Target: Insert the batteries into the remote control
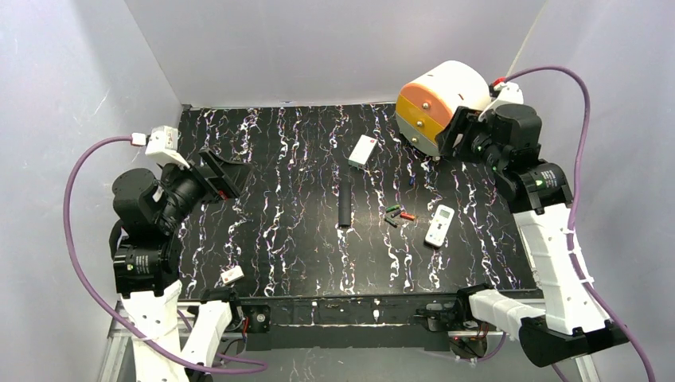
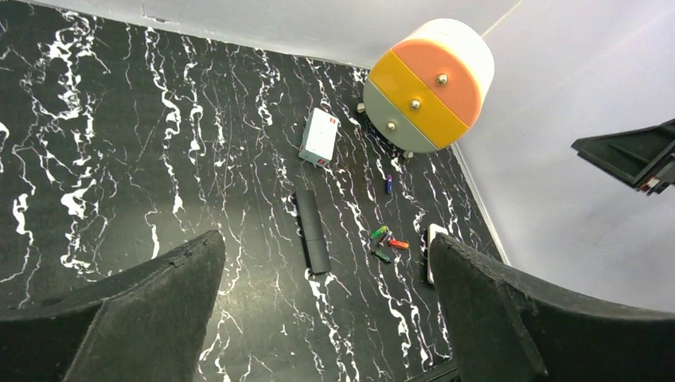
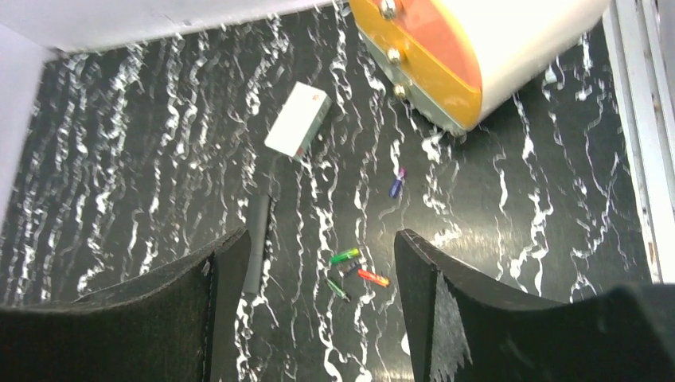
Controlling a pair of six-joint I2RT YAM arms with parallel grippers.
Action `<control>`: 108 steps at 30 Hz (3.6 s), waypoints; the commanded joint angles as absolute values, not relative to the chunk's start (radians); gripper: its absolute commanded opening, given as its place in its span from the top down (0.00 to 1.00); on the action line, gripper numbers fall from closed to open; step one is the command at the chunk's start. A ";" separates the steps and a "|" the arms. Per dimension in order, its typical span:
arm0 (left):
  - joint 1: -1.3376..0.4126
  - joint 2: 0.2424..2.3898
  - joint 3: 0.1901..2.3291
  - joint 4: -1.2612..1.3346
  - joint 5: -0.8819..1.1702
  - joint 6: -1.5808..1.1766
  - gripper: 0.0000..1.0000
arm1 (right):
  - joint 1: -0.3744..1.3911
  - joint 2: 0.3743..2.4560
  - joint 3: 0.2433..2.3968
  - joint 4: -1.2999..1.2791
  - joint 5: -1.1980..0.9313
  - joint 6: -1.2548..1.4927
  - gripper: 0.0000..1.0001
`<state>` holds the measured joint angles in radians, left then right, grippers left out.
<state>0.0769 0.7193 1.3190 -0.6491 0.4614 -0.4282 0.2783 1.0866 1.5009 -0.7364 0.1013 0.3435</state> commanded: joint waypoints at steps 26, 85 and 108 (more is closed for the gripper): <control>0.066 0.726 0.974 -0.469 0.643 -0.496 0.01 | 0.305 1.179 0.955 -0.790 0.375 0.538 0.21; -0.193 1.006 0.794 0.310 0.966 -1.134 0.02 | 0.701 1.306 0.809 0.767 -0.668 1.206 0.71; -0.195 1.048 0.756 0.460 1.015 -1.221 0.47 | 0.802 1.549 0.930 0.902 -0.743 1.362 0.71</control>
<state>-0.1921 1.0382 0.7292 0.4103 0.9478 -1.2015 0.7967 1.5421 0.8875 0.8440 -0.7216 1.3361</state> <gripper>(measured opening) 0.637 0.592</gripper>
